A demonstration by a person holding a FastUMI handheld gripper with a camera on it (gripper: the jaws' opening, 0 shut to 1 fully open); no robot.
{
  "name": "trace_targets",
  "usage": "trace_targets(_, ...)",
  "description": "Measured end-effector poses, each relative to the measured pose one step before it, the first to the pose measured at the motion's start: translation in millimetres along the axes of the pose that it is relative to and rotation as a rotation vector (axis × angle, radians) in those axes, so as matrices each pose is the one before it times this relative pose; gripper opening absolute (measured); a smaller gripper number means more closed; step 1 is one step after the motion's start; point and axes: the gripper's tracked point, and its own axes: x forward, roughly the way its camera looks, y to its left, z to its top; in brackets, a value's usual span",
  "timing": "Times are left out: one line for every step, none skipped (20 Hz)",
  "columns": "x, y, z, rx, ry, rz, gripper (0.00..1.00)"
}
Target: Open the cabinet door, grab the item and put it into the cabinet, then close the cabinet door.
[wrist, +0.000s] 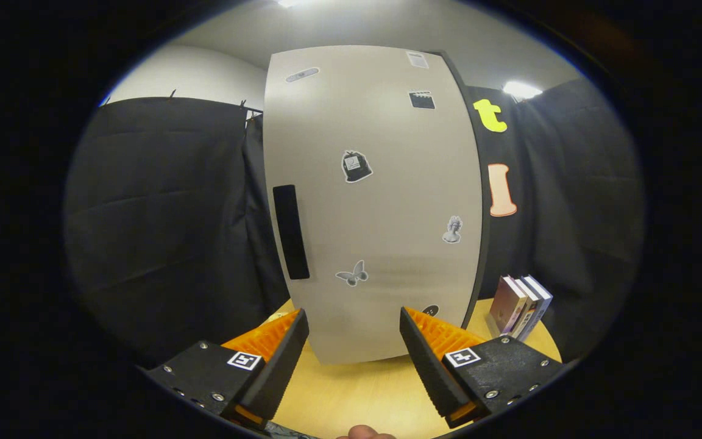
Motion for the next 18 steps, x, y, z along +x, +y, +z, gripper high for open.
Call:
trace_targets(1.18,-0.12,3.8,-0.02045,-0.01816,-0.00903,0.94)
trace_targets(2.1,0.7,0.6,-0.00963,-0.01054,-0.00562,0.93)
trace_targets(2.34,2.59,0.9,-0.00259,-0.00447,-0.00118,0.94)
trace_targets(3.14,2.72,0.88,0.00534,-0.00559,0.00344,0.94)
trace_targets(2.05,0.14,1.03,0.00873,-0.00612,-0.00983,0.94)
trace_targets(0.03,-2.64,0.73,0.01303,-0.00458,-0.02155,0.94)
trace_targets(0.24,-3.72,-0.28,0.01828,-0.00129,-0.02808,0.93)
trace_targets(0.56,-2.67,-0.47,0.0249,-0.00624,-0.02447,0.94)
trace_targets(1.34,-3.44,-0.29,0.02762,-0.00451,-0.02546,0.94)
trace_targets(0.32,-3.23,-0.74,0.02476,0.00014,-0.01837,0.94)
trace_targets(0.38,-1.85,-1.72,0.01896,0.00272,-0.00946,0.94)
trace_targets(1.94,-0.97,-0.66,0.01486,0.00266,-0.00572,0.94)
trace_targets(0.76,-1.22,-0.39,0.01012,0.00035,-0.00411,0.94)
trace_targets(0.51,-2.51,-0.53,0.00611,-0.00229,-0.0097,0.94)
trace_targets(-0.2,-1.18,0.05,0.00036,-0.00739,-0.01173,0.94)
trace_targets(1.04,-0.26,0.96,-0.00699,-0.01512,-0.01202,0.94)
trace_targets(0.47,2.19,1.04,-0.01048,-0.01507,-0.00336,0.94)
trace_targets(2.19,4.27,-1.46,-0.01589,-0.00837,-0.00278,0.94)
